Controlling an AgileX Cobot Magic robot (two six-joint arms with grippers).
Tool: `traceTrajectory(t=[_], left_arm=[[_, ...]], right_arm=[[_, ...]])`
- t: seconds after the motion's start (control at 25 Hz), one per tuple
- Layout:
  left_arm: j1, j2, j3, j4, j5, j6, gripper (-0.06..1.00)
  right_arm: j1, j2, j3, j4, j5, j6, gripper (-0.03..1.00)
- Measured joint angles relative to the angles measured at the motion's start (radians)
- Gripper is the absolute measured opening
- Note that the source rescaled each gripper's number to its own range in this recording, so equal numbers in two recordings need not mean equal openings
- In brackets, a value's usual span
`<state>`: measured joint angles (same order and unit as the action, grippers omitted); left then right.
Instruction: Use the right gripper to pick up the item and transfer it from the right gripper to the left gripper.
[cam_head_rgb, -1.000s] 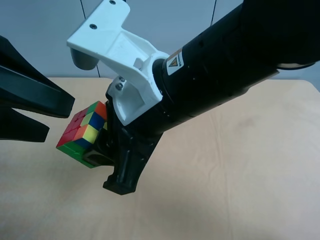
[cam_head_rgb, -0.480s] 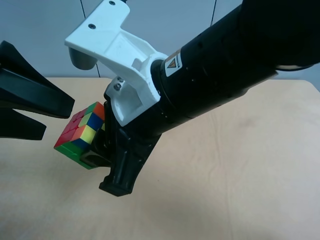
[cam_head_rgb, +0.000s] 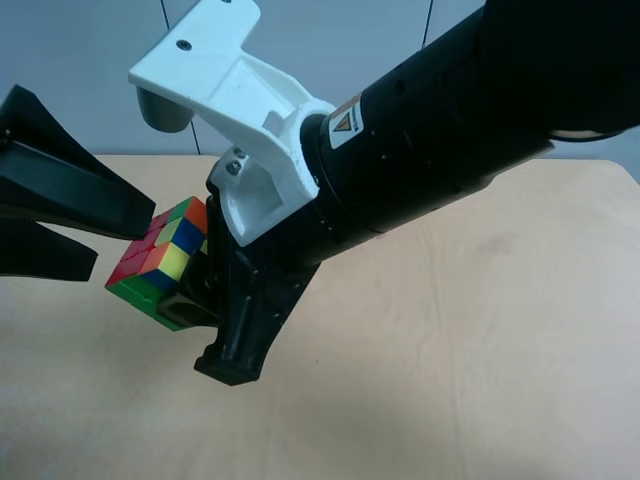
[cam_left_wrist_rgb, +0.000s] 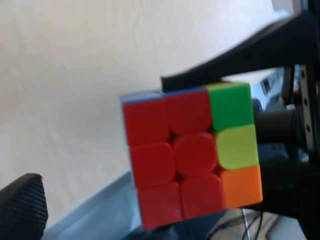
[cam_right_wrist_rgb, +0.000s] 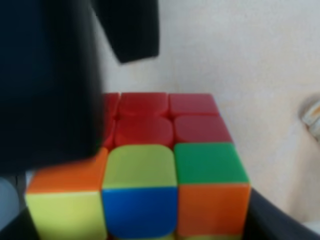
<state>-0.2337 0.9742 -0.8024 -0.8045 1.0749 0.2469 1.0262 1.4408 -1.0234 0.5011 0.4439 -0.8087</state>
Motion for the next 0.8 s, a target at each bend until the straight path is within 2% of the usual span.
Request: traceTrajectory(t=[0.32, 0.52, 0.72, 0.8], left_arm=[[-0.169, 0.099, 0.000, 0.017, -0.103, -0.017, 1.00], [-0.274, 0.151, 0.000, 0.011, -0.241, -0.037, 1.00], [-0.308, 0.168, 0.000, 0.006, -0.293, -0.045, 1.00], [-0.309, 0.168, 0.000, 0.006, -0.294, -0.045, 0.93]], right_arm=[[0.000, 0.000, 0.006, -0.026, 0.028, -0.001, 0.00], [0.002, 0.001, 0.006, -0.004, 0.011, 0.000, 0.00], [0.002, 0.001, 0.006, -0.002, 0.002, 0.000, 0.00], [0.002, 0.001, 0.006, -0.002, 0.001, 0.001, 0.00]])
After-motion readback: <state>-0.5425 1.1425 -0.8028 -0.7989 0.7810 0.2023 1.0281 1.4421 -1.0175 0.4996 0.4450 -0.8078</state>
